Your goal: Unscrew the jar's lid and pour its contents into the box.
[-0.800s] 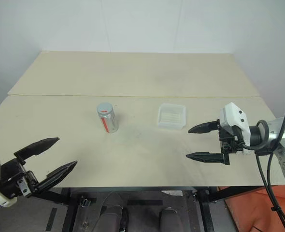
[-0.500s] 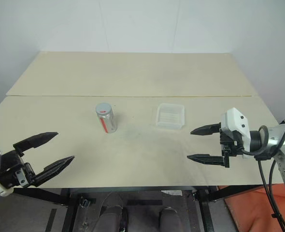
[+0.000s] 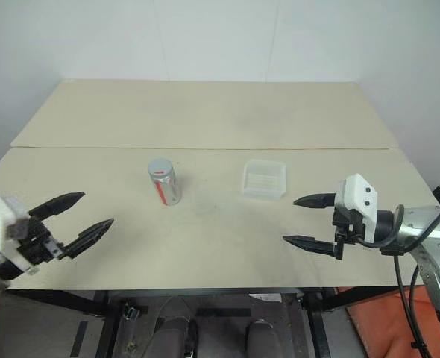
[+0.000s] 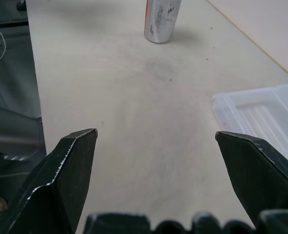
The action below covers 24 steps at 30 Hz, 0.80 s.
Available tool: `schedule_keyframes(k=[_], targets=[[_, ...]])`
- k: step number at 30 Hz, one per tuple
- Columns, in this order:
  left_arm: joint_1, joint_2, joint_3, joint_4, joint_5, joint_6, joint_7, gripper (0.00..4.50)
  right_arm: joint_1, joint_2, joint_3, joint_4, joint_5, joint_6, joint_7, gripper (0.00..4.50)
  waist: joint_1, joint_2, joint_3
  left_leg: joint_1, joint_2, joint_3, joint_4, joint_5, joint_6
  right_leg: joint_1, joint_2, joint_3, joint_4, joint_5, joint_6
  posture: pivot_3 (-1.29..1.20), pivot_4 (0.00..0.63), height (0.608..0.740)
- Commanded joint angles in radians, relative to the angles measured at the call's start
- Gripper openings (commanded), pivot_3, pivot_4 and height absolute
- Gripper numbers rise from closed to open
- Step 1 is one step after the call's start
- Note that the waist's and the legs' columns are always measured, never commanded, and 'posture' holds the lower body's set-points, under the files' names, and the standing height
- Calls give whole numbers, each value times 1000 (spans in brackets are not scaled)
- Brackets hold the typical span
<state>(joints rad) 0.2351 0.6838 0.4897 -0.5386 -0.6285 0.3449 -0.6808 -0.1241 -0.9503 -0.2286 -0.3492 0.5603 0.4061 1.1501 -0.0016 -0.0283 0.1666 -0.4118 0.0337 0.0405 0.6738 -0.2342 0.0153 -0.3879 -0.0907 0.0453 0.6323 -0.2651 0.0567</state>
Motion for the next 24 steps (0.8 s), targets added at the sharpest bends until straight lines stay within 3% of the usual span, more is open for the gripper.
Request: schedule_keyframes(k=[1,9,24], targets=[[-57,-72,-99,61,108,-124,19,4489,-1,19,-18,-57,8,-4,-40,4500,1,0,0,0,0,0,0,0,0,0,0,0,0,0,0,0,150,740],[-293,-281,-318,345,355,-320,149,4489,10,41,-9,-135,31,38,-106,4500,15,0,0,-3,-1,-2,2,0,0,0,0,0,0,3,3,0,150,740],[-459,-396,-431,588,467,-440,207,4489,55,31,-41,-172,27,51,-145,4500,14,0,-1,-3,-2,-3,4,0,1,0,0,-1,0,5,6,0,150,740]])
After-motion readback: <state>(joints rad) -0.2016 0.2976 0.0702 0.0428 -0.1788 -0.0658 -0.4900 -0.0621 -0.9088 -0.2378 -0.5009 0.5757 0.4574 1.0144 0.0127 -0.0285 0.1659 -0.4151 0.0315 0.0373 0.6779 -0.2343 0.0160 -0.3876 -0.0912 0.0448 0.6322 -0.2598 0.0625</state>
